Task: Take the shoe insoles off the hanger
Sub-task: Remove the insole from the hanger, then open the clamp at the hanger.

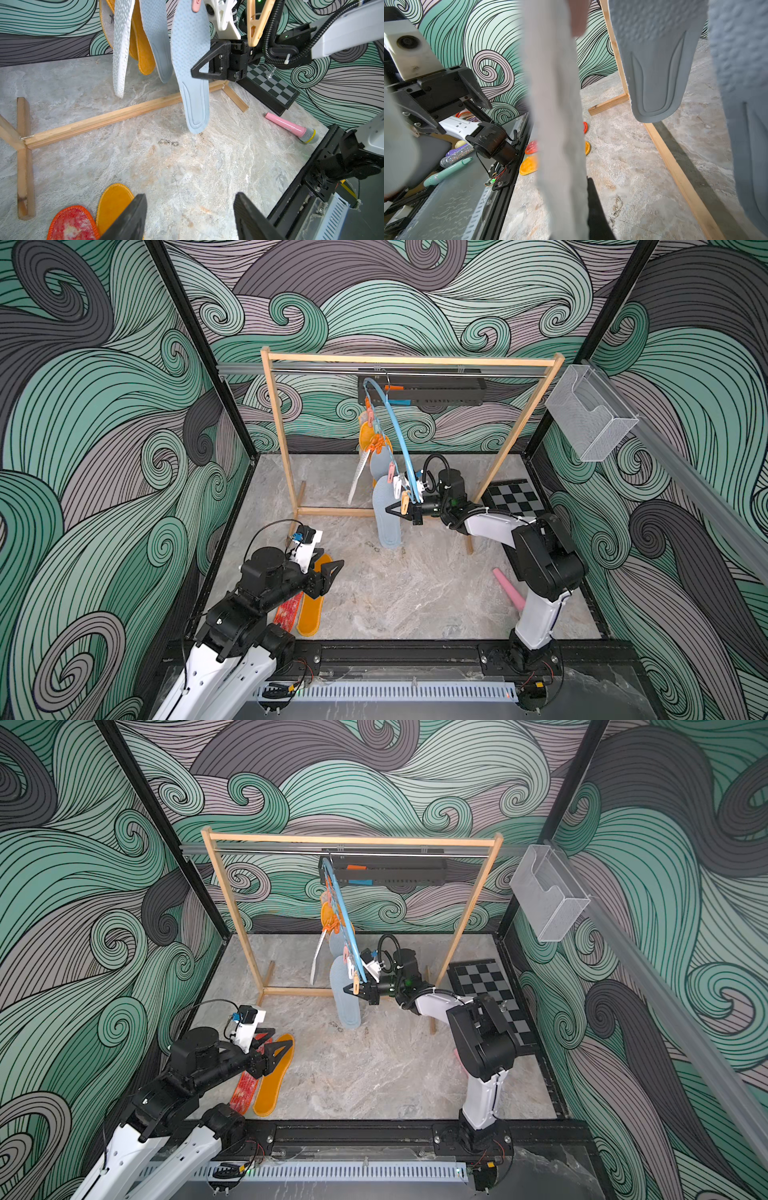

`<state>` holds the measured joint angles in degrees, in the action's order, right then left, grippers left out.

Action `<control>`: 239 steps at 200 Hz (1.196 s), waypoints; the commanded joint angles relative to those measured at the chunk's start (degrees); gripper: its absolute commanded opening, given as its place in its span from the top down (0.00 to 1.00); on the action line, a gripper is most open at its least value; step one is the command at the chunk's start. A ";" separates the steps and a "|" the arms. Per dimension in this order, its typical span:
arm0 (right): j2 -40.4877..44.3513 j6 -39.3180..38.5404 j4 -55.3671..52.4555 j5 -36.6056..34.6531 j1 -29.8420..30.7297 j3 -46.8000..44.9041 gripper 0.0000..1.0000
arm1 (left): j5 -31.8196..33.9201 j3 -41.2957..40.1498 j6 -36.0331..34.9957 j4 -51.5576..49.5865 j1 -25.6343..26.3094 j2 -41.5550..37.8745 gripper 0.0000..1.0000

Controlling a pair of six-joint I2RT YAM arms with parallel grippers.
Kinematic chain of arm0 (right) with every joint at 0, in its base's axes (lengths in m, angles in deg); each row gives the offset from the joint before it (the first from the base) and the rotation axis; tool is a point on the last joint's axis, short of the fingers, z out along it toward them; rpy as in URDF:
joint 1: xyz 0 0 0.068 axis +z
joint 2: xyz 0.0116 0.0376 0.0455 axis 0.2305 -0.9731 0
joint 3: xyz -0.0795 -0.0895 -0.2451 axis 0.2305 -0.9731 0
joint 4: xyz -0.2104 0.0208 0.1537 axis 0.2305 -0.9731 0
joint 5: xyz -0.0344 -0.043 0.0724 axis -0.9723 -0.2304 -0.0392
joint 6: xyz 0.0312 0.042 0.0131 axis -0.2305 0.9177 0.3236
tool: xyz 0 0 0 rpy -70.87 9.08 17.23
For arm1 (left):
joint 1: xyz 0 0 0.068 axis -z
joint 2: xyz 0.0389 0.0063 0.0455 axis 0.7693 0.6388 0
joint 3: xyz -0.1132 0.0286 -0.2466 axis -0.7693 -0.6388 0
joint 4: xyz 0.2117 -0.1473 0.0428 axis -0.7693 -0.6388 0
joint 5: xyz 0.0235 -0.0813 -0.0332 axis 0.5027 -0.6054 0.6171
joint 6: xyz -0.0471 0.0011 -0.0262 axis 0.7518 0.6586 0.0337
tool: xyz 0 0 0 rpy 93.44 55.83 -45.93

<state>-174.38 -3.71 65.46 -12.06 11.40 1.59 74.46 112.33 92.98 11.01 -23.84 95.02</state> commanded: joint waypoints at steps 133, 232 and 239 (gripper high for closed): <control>2.89 -0.80 0.92 5.50 -0.16 -0.35 1.00 | -20.68 38.62 -5.66 14.92 -3.15 53.81 0.37; 2.90 -1.73 -0.03 7.64 -0.17 -0.18 1.00 | -34.89 47.69 -10.31 18.00 -7.36 66.86 0.35; 2.90 -1.77 0.00 7.66 -0.21 -0.16 1.00 | -35.98 47.81 -9.58 18.96 -7.35 67.67 0.35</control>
<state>-173.18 -3.88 64.91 -6.66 11.36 1.59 46.42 157.73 84.37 27.64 -31.25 160.09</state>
